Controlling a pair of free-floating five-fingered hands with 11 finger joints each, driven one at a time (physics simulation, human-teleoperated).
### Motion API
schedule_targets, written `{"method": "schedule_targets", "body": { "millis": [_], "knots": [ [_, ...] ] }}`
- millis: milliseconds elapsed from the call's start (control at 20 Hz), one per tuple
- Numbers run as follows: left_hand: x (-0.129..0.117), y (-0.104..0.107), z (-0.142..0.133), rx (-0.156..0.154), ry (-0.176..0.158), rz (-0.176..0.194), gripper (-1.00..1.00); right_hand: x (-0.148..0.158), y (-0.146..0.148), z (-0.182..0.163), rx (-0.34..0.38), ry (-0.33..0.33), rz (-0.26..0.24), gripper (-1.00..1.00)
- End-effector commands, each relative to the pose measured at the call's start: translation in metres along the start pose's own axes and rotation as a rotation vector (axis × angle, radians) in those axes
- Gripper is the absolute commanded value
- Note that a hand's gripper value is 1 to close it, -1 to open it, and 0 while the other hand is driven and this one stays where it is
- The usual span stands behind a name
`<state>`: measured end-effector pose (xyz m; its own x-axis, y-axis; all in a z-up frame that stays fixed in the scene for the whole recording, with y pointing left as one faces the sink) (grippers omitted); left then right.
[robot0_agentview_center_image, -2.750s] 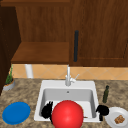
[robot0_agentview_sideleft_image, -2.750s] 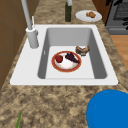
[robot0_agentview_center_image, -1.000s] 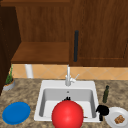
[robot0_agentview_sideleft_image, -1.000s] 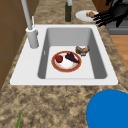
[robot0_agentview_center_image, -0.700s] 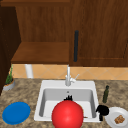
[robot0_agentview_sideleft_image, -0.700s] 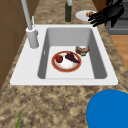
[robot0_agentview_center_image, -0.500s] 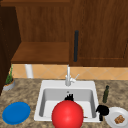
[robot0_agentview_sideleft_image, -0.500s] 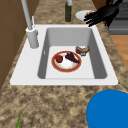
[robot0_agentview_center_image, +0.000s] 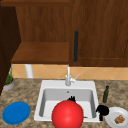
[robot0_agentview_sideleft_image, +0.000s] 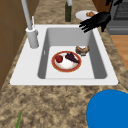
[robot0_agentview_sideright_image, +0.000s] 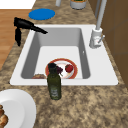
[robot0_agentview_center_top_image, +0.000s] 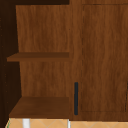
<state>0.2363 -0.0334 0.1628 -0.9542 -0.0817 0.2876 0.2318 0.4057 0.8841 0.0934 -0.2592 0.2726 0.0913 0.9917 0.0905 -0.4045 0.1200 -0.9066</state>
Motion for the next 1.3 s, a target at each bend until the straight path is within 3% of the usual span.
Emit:
{"method": "schedule_targets", "body": {
  "millis": [0, 200, 450, 800, 950, 1000, 1150, 1250],
  "knots": [
    [-0.012, -0.020, 0.005, 0.042, 0.112, 0.024, -1.00, 0.000, 0.000, 0.000, 0.000, 0.000, 0.000, 0.00],
    [-0.028, -0.033, 0.006, 0.036, 0.123, 0.013, -1.00, 0.000, 0.000, 0.000, 0.000, 0.000, 0.000, 0.00],
    [-0.035, -0.048, 0.009, 0.069, 0.142, 0.086, -1.00, 0.000, 0.000, 0.000, 0.000, 0.000, 0.000, 0.00],
    [-0.044, -0.064, 0.010, 0.073, 0.150, 0.105, -1.00, 0.000, 0.000, 0.000, 0.000, 0.000, 0.000, 0.00],
    [-0.048, -0.051, 0.008, 0.021, 0.152, 0.103, -1.00, 0.000, 0.000, 0.000, 0.000, 0.000, 0.000, 0.00],
    [-0.057, -0.046, 0.006, 0.004, 0.132, 0.113, -1.00, 0.000, 0.000, 0.000, 0.000, 0.000, 0.000, 0.00],
    [-0.077, -0.044, 0.001, -0.006, 0.114, 0.118, -1.00, 0.000, 0.000, 0.000, 0.000, 0.000, 0.000, 0.00],
    [-0.089, -0.042, -0.003, 0.007, 0.116, 0.113, -1.00, 0.000, 0.000, 0.000, 0.000, 0.000, 0.000, 0.00]
  ]
}}
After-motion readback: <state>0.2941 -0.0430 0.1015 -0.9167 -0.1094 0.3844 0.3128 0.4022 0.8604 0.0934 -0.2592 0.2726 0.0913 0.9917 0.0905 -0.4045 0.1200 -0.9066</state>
